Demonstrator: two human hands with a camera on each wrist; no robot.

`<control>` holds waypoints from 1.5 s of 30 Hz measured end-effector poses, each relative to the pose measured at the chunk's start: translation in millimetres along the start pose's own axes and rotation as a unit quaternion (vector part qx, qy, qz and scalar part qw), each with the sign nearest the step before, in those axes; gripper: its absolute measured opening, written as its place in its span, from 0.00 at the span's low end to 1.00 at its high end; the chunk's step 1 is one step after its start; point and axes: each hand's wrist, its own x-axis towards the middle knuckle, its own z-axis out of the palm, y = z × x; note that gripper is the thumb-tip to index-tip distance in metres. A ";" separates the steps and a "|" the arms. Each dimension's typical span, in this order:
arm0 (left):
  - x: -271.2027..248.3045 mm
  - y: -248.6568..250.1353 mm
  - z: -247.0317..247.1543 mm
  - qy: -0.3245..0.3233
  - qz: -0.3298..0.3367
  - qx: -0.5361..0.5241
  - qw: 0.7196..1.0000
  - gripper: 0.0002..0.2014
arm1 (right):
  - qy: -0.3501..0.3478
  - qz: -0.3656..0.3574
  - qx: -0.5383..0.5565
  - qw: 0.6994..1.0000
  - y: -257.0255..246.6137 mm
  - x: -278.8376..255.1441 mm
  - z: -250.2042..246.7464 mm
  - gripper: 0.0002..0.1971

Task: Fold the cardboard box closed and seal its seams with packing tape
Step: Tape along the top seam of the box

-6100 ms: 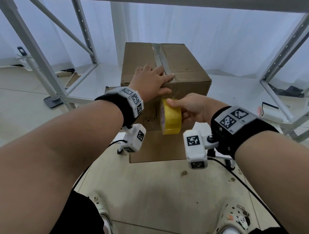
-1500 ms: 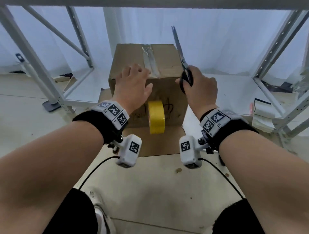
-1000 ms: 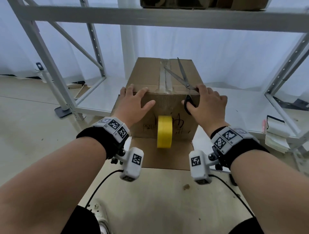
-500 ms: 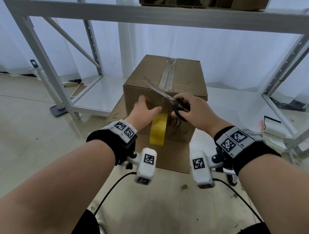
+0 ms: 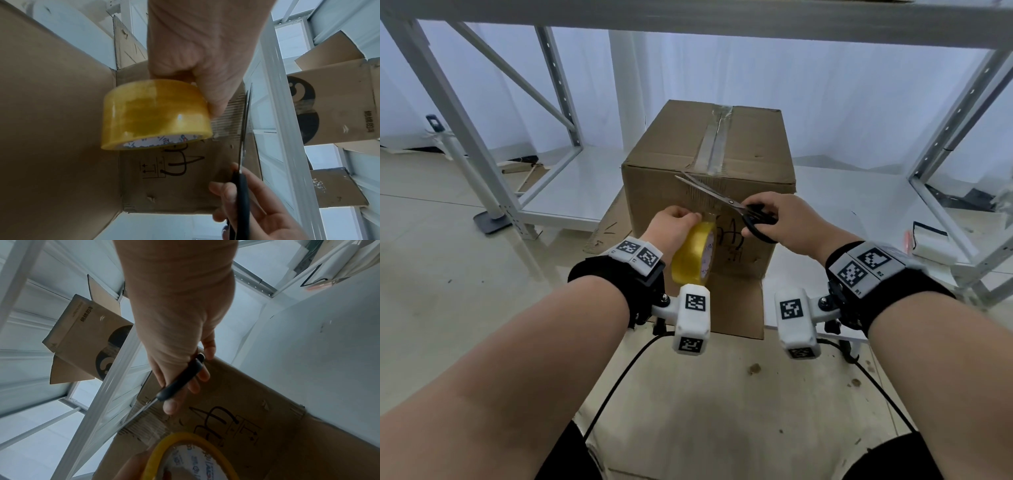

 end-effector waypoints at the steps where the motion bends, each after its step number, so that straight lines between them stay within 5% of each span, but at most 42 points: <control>1: -0.2 0.1 1.0 0.008 0.003 0.000 1.000 0.09 | 0.004 0.003 -0.003 1.000 0.9 0.9 0.2 0.23; 10: -1.4 -11.1 10.6 0.034 0.023 0.040 0.998 0.09 | 0.005 0.009 -0.003 1.000 3.6 2.1 4.5 0.23; 17: -6.7 -12.4 9.9 0.030 0.020 -0.040 0.999 0.06 | -0.119 0.060 0.007 0.991 3.5 -14.3 -5.4 0.20; 30: -5.6 -8.2 16.1 0.053 0.010 -0.040 0.998 0.08 | -0.105 0.137 -0.067 0.983 9.6 -49.7 -27.1 0.19; 45: -9.9 -12.4 0.9 0.003 0.016 -0.045 0.999 0.03 | -0.148 0.100 -0.067 0.982 -14.7 -1.7 -14.1 0.20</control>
